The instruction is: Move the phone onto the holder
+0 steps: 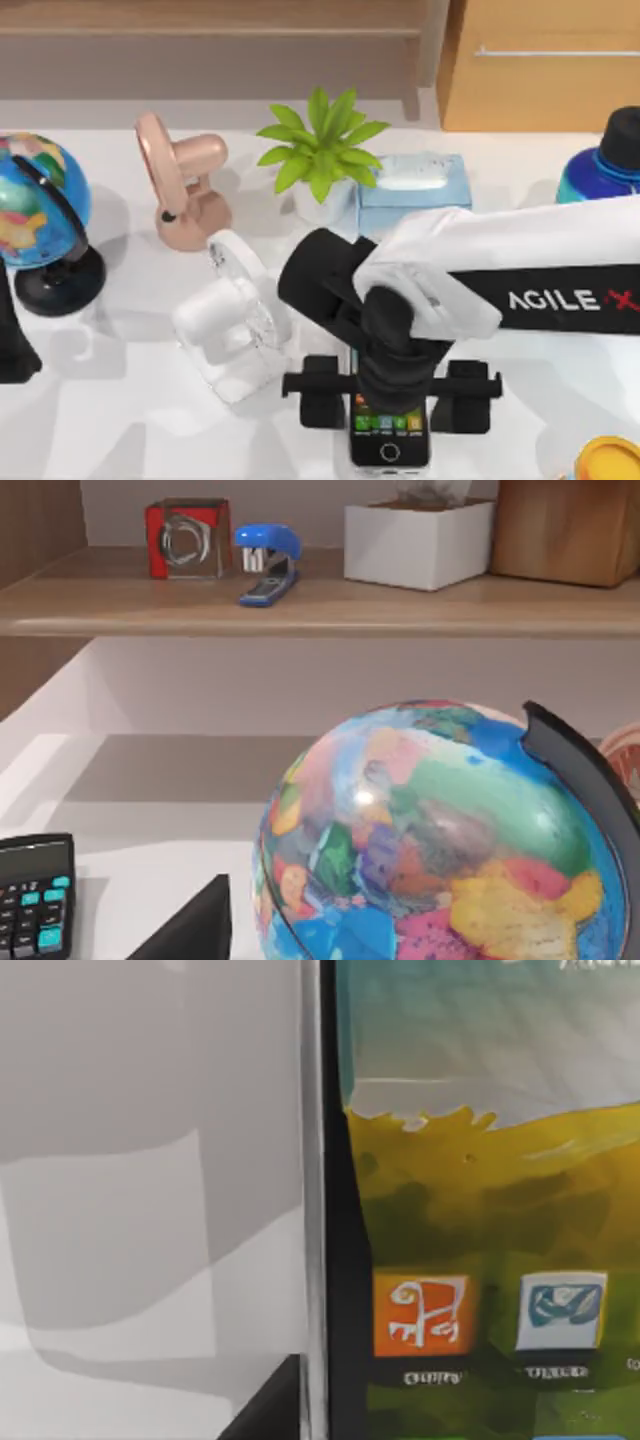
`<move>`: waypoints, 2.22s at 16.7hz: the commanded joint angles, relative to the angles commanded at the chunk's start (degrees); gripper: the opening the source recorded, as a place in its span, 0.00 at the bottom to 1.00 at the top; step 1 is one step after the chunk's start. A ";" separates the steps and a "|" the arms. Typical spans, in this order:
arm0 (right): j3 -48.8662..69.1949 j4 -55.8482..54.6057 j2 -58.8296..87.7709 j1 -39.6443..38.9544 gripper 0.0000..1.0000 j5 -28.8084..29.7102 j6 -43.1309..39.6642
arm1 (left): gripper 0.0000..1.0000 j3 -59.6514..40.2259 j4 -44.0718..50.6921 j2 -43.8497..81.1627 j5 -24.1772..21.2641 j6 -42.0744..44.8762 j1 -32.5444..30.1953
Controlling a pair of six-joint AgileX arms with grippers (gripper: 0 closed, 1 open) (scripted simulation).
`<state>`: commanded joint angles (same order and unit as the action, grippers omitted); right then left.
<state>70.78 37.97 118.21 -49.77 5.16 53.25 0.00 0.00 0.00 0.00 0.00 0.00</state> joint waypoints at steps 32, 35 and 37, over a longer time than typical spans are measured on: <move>1.14 10.88 -9.32 -0.20 0.00 -3.62 -0.08 | 1.00 0.00 0.00 0.00 0.00 0.00 0.00; 0.26 9.20 -14.60 4.87 0.00 -6.27 -4.64 | 1.00 0.00 0.00 0.00 0.00 0.00 0.00; 0.67 5.99 -18.73 9.18 0.00 -9.28 -8.17 | 1.00 0.00 0.00 0.00 0.00 0.00 0.00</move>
<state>71.45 43.96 99.48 -40.59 -4.12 45.08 0.00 0.00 0.00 0.00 0.00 0.00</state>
